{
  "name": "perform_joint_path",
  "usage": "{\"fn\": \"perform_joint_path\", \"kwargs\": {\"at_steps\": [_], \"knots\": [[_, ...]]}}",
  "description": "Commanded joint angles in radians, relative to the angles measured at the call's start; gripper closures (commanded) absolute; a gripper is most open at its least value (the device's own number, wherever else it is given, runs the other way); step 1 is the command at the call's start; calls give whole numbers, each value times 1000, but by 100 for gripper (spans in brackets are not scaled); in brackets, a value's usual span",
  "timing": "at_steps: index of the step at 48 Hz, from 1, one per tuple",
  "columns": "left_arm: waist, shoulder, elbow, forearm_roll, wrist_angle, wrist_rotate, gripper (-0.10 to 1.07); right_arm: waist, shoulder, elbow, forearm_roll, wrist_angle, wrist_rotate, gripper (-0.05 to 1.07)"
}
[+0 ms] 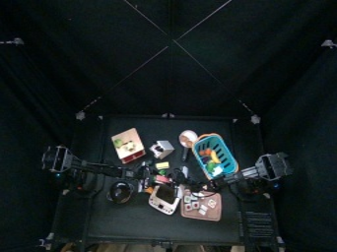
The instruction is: Separate salmon and rice
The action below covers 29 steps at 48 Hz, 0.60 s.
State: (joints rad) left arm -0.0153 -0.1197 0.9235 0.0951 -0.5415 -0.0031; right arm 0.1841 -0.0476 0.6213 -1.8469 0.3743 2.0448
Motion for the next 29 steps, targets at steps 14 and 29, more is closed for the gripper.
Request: {"fn": "perform_joint_path", "kwargs": {"at_steps": [14, 29], "knots": [[3, -5, -11, 3, -15, -2, 49, -2, -17, -23, 0, 3, 0, 41], [3, -5, -9, 2, -15, -2, 49, -3, -17, -21, 8, 2, 0, 41]]}}
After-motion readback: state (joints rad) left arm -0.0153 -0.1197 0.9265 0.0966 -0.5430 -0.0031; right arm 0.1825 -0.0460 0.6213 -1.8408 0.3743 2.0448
